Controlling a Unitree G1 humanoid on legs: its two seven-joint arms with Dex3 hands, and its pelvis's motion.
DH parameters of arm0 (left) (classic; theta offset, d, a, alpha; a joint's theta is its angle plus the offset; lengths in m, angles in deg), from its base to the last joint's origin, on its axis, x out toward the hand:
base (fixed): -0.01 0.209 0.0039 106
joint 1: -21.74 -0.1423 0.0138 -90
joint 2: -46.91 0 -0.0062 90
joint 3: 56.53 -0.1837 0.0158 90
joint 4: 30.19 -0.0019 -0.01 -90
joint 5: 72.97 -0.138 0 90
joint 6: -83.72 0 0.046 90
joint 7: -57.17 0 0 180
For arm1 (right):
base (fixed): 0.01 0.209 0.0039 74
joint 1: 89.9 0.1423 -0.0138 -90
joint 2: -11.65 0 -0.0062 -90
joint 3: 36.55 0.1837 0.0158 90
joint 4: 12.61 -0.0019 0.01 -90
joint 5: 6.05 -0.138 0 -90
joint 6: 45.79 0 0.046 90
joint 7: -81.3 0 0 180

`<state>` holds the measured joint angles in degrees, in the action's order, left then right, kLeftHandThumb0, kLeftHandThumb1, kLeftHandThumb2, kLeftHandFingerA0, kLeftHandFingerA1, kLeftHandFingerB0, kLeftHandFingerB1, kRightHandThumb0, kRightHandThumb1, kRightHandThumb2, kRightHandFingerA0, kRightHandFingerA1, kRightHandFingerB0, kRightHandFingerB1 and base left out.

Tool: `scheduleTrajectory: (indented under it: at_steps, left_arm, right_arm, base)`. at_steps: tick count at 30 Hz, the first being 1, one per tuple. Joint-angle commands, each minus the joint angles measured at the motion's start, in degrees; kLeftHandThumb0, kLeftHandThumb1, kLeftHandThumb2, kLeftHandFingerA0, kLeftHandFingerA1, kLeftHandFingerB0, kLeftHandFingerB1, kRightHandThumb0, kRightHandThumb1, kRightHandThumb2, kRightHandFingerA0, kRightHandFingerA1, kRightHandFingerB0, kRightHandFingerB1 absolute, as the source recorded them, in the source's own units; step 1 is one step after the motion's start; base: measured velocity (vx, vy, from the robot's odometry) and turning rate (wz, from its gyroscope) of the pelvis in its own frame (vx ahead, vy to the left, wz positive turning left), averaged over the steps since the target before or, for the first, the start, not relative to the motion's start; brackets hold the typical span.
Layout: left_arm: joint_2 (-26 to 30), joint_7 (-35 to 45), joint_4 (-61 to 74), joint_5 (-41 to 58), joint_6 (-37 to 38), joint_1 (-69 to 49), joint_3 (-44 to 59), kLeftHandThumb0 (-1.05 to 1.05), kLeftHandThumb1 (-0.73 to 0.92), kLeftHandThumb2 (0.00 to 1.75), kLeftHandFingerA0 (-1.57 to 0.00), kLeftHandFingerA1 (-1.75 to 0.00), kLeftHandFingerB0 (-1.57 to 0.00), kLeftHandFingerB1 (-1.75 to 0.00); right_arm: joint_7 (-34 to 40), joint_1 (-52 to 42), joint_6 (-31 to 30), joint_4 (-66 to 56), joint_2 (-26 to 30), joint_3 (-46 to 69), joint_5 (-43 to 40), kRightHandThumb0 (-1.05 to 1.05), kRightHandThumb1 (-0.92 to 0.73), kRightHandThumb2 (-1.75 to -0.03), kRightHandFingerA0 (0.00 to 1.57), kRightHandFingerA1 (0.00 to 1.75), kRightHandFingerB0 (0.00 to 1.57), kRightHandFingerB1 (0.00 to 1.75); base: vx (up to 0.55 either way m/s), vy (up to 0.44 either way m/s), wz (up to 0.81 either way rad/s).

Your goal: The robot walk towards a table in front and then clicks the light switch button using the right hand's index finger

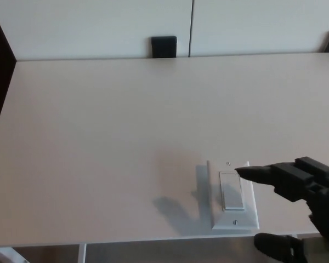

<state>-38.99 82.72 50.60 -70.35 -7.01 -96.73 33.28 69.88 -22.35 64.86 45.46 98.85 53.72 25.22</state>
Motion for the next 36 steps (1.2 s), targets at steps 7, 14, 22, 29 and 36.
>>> scheduleTrajectory:
  at_steps: [7, 14, 22, 29, 36]
  left_arm:
    - [1.9, 0.5, 2.0, -1.4, 0.0, -1.3, -0.7, -0.32, 0.6, 0.58, -0.47, -0.4, -0.38, -0.35]
    - [2.2, 0.7, 1.1, -1.3, 0.9, -0.9, -0.5, -0.31, 0.61, 0.59, -0.46, -0.41, -0.38, -0.35]
    - [2.6, 0.4, 1.8, -1.6, 0.7, -1.1, -0.7, -0.32, 0.61, 0.59, -0.47, -0.4, -0.38, -0.35]
    - [2.8, 0.1, 3.1, -1.5, -0.8, -1.4, -0.9, -0.31, 0.61, 0.59, -0.46, -0.4, -0.38, -0.35]
    - [3.3, 0.3, 2.2, -1.5, 0.4, -0.8, -1.2, -0.33, 0.61, 0.59, -0.47, -0.4, -0.37, -0.35]
  right_arm:
    - [8.1, 5.9, -7.5, 11.7, 0.9, -8.8, 25.6, -0.79, -0.67, -0.61, 0.43, 0.45, 0.5, 0.37]
    - [9.7, 6.5, -9.6, 13.5, 1.8, -11.1, 29.4, -0.79, -0.69, -0.62, 0.4, 0.49, 0.5, 0.39]
    - [12.1, 6.1, -12.5, 12.8, 2.5, -12.2, 34.5, -0.8, -0.71, -0.62, 0.32, 0.51, 0.52, 0.4]
    - [12.7, 5.0, -14.6, 10.4, 2.7, -12.9, 37.5, -0.82, -0.72, -0.61, 0.23, 0.51, 0.48, 0.4]
    - [13.4, 3.7, -15.7, 7.0, 3.0, -13.6, 39.2, -0.89, -0.63, -0.98, 0.19, 0.57, 0.42, 0.52]
  base:
    - [0.0, 0.0, 0.0]
    - [0.0, 0.0, 0.0]
    - [0.0, 0.0, 0.0]
    - [0.0, 0.0, 0.0]
    - [0.0, 0.0, 0.0]
